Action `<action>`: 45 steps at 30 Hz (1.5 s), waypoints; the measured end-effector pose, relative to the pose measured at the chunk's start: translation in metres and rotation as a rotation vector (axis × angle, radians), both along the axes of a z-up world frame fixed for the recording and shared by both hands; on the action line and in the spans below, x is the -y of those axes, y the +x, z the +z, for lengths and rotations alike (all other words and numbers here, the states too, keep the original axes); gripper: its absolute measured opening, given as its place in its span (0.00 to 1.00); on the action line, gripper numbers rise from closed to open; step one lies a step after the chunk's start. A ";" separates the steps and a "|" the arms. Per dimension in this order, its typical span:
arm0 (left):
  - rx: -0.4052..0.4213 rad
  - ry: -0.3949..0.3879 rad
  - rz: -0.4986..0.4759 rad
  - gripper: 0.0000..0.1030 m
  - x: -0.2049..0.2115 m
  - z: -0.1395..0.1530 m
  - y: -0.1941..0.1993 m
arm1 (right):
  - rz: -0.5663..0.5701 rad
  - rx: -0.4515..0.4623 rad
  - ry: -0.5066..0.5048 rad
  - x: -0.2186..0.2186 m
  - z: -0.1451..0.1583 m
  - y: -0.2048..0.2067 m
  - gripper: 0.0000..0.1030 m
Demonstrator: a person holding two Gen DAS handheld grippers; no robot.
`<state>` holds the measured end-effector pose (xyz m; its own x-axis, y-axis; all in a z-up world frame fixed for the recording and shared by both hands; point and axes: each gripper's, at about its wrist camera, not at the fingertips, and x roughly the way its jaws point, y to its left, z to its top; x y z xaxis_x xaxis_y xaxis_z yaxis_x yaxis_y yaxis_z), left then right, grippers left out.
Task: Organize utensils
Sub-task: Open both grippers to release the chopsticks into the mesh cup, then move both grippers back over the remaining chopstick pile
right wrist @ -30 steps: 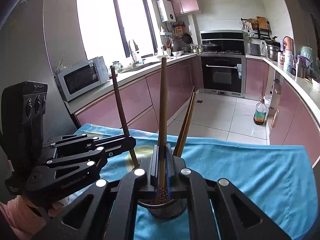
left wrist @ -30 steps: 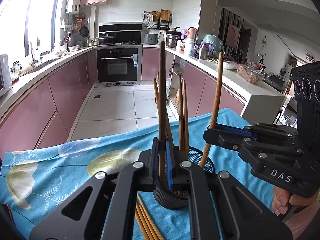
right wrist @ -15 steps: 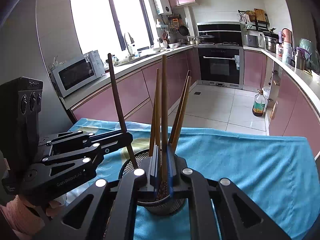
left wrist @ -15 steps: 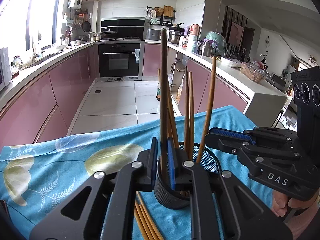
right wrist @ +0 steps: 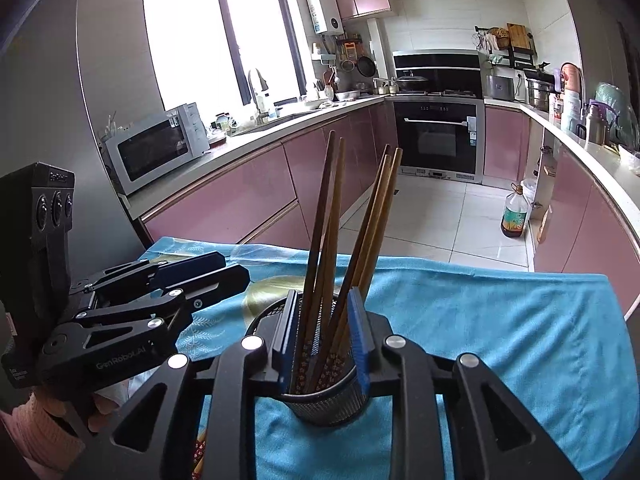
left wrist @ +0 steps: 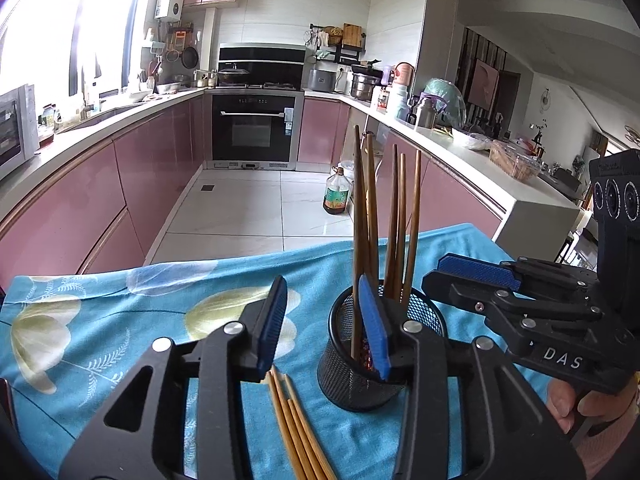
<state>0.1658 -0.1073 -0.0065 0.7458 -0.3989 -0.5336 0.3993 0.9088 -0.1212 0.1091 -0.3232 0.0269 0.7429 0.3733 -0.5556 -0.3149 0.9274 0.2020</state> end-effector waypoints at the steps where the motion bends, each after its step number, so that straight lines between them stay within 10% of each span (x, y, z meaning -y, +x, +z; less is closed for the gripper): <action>1: 0.005 0.001 0.002 0.40 -0.001 0.000 -0.003 | 0.000 0.002 -0.001 0.000 0.000 -0.001 0.25; 25: 0.075 0.028 0.144 0.94 -0.062 -0.002 -0.074 | 0.142 0.027 0.013 -0.025 -0.010 -0.063 0.52; 45: -0.126 0.119 0.165 0.94 -0.085 -0.075 -0.080 | 0.198 -0.182 -0.047 -0.073 -0.084 -0.059 0.55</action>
